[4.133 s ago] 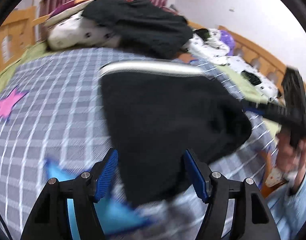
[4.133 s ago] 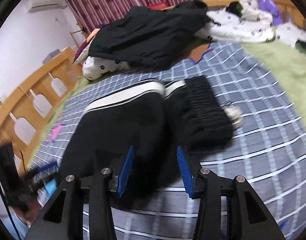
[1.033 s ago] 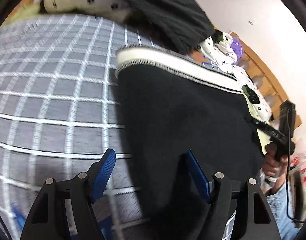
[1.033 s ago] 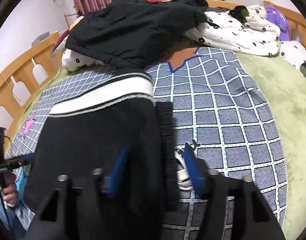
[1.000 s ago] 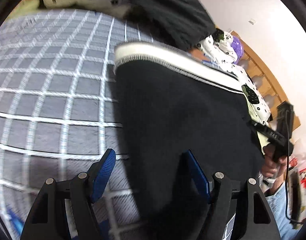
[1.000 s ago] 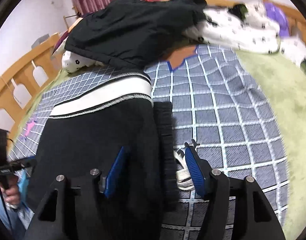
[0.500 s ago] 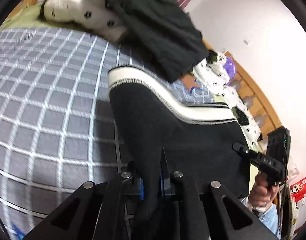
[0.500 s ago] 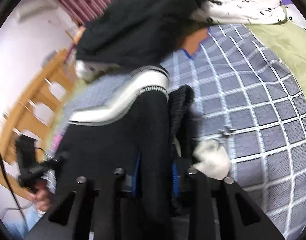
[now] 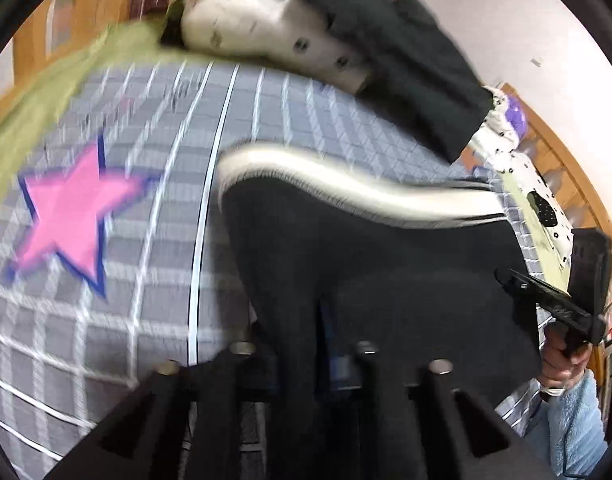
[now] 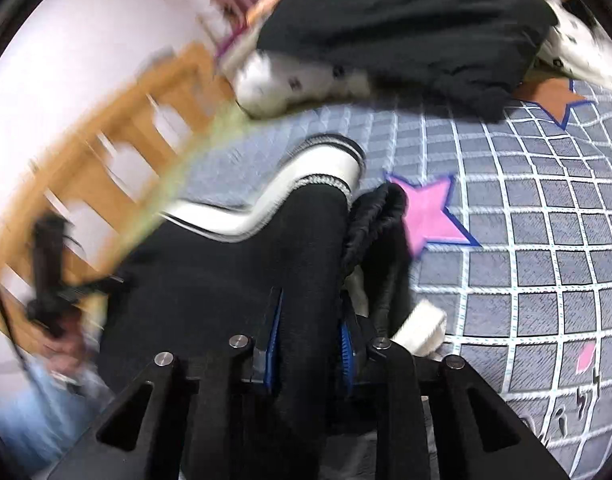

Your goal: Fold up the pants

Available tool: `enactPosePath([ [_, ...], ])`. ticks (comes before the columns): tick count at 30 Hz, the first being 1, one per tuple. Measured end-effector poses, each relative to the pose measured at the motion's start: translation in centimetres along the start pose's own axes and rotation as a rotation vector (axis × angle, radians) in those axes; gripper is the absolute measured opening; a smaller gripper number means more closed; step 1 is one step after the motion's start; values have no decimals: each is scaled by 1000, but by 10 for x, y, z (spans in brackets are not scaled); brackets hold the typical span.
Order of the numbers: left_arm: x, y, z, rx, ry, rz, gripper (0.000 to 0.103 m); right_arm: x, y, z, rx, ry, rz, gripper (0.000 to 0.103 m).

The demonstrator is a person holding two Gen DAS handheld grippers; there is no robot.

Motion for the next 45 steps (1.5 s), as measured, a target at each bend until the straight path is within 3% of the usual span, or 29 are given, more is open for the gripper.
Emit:
enactPosePath([
  [1,7,-3,8,-22,-16,-23,34,7,3,9,-36,-21,58,36],
  [3,7,1,7,12,-26,-65,45,5,7,13,-33,-22,52,40],
  [4,-1,6,2,56,-4,-89,45,1,5,9,-64,-21,98,50],
  [6,-16,6,-5,63,51,-121,53,-14,-5,3,-158,18,204,51],
  [8,-35,3,-9,36,117,-104,59,-34,-13,-1,-203,87,269,51],
  [13,-58,9,7,16,151,-53,59,-70,-36,24,-183,199,150,44],
  [16,-65,19,35,43,144,-38,59,-53,-67,42,-263,143,91,44],
  [20,-63,32,90,121,67,-116,59,-39,-92,90,-424,47,215,44],
  [22,-67,36,107,164,75,-155,61,-44,-94,100,-413,30,202,44],
  [25,-76,34,109,171,65,-151,61,-51,-91,102,-343,3,182,44],
  [28,-89,25,98,109,93,-119,61,-62,-86,95,-281,9,139,43],
  [31,-93,24,72,112,167,-133,60,-79,-90,78,-273,101,117,43],
  [35,-78,35,28,163,229,-139,60,-73,-88,26,-279,209,195,44],
  [37,-66,42,4,208,280,-156,60,-58,-87,-1,-314,231,219,44],
  [40,-44,45,-23,219,294,-154,60,-27,-79,-39,-373,234,340,46],
  [42,-33,42,-30,191,297,-131,60,-1,-59,-55,-315,203,340,56],
  [44,-20,33,-35,152,289,-119,60,36,-35,-55,-226,56,278,57],
  [45,-16,29,-34,138,281,-121,60,51,-24,-48,-181,3,247,52],
])
Point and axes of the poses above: each gripper's, at about its wrist camera, not at the fingertips, and x roughly the way its jaws point, y to its right, z to its underside, the point moved 2 cm from there along x, roughly the way its jaws point, and after that the axes turned 12 degrees about y, right-handed, at the moved point
